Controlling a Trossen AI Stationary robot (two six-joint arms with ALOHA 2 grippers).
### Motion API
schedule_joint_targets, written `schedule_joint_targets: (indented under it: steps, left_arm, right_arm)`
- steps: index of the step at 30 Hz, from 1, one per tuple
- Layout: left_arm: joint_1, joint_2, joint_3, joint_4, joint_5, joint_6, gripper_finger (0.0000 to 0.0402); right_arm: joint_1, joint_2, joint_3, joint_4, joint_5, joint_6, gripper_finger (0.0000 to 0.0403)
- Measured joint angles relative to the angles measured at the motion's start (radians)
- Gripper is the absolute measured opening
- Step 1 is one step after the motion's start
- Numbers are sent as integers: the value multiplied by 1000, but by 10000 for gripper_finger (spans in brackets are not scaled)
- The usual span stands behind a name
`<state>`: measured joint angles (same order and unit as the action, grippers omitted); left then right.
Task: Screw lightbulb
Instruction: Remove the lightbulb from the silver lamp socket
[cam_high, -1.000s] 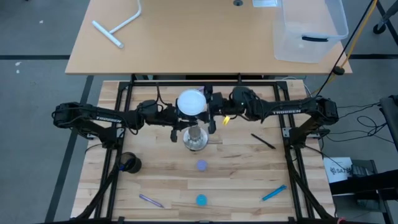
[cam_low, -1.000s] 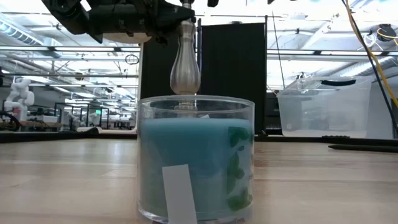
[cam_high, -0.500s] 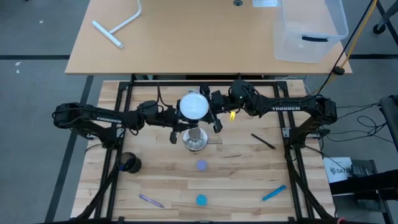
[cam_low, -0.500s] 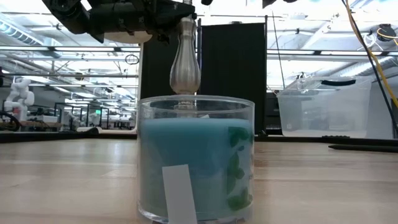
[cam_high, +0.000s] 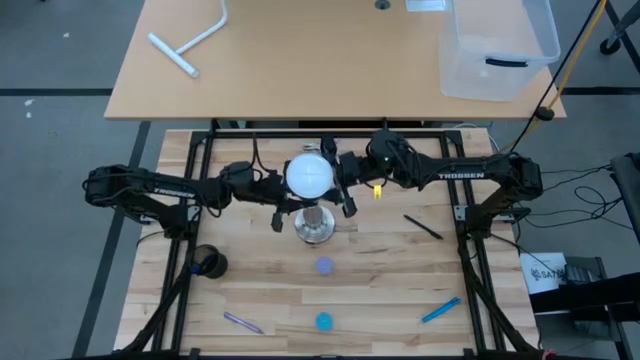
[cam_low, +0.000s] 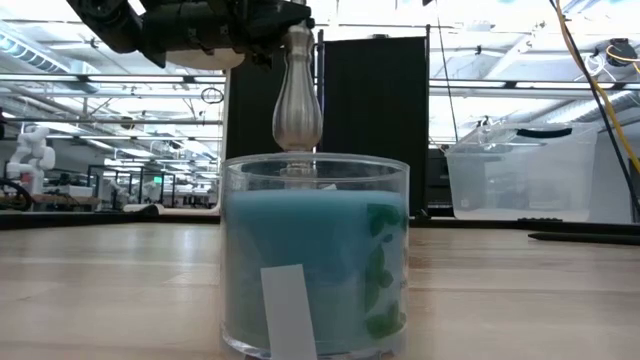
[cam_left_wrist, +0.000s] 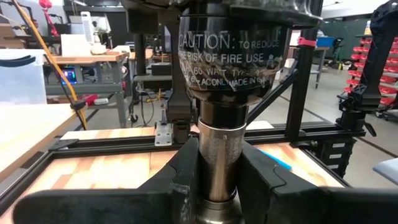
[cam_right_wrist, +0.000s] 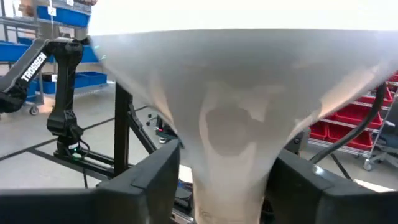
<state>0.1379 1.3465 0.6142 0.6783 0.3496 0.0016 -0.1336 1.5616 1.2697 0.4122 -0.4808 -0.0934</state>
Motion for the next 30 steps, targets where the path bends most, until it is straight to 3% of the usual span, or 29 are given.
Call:
schedule_joint_targets:
  steps: [11, 30]
  left_arm:
    - [1, 0, -1, -3, -11, -3, 75]
    - [1, 0, -2, -4, -38, -4, 75]
  right_arm:
    - [-5, -15, 1, -45, 10, -21, 299]
    - [2, -143, 1, -346, 256, -72, 301]
